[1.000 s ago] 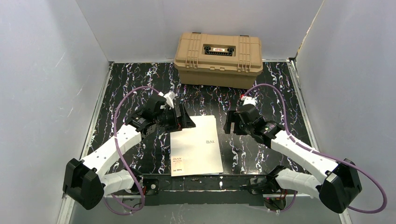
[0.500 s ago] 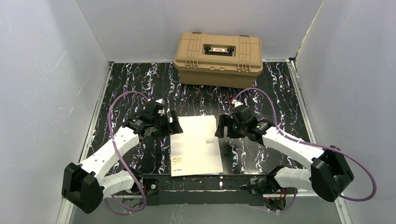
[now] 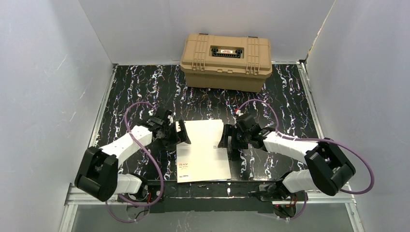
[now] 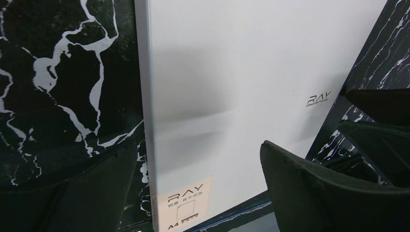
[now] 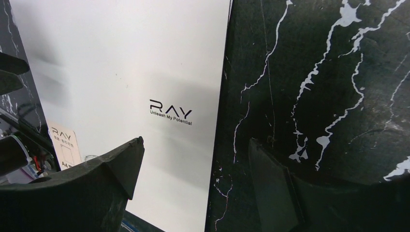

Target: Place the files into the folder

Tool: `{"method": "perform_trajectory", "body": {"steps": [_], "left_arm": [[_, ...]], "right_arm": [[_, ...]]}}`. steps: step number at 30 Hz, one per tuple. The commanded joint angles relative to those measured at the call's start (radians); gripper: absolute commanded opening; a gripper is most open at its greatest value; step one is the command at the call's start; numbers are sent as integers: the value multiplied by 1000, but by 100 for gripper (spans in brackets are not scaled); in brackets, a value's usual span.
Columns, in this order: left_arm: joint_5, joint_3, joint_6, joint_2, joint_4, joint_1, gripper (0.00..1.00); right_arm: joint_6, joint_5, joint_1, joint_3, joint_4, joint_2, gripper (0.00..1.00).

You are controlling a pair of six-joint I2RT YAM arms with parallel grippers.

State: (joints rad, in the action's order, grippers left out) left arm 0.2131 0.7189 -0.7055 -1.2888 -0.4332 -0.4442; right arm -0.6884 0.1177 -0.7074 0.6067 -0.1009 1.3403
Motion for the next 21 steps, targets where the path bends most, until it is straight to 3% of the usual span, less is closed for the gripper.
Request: {"method": "perform_trajectory", "body": {"steps": [1,21], "left_arm": [[53,-8,-12,-33,46,6,97],[142,89,-32,-261,175,6,94]], "right_arm": [[-27,23,-3,-9,79,22,88],[-69,-43,13,-11,169,87,88]]}}
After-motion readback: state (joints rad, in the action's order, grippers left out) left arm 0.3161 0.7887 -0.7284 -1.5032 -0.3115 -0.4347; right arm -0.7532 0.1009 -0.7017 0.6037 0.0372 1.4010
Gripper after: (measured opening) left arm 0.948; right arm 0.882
